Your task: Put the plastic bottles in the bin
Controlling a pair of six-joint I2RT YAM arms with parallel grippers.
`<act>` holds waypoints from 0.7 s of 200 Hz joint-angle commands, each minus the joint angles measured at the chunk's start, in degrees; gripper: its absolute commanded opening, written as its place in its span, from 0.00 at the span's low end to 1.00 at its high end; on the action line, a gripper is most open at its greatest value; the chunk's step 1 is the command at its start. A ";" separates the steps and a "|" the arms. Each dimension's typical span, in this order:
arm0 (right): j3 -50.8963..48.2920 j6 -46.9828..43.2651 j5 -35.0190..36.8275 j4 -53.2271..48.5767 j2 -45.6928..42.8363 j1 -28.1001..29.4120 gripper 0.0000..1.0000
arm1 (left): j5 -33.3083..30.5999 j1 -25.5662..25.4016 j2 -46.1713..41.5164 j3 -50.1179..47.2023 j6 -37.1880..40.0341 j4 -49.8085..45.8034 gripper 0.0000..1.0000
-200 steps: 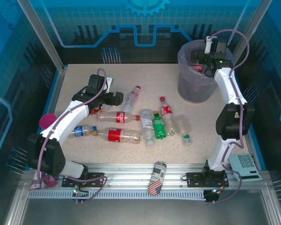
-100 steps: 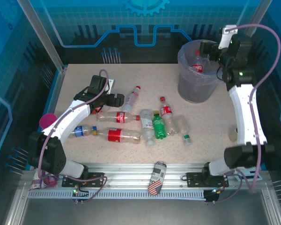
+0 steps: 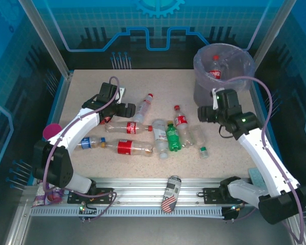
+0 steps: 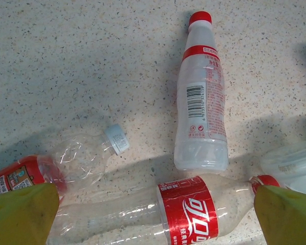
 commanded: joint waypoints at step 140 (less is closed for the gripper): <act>-17.94 0.85 -15.85 10.61 18.19 -4.85 0.77 | 0.62 -0.62 -0.25 0.91 1.10 -1.28 0.99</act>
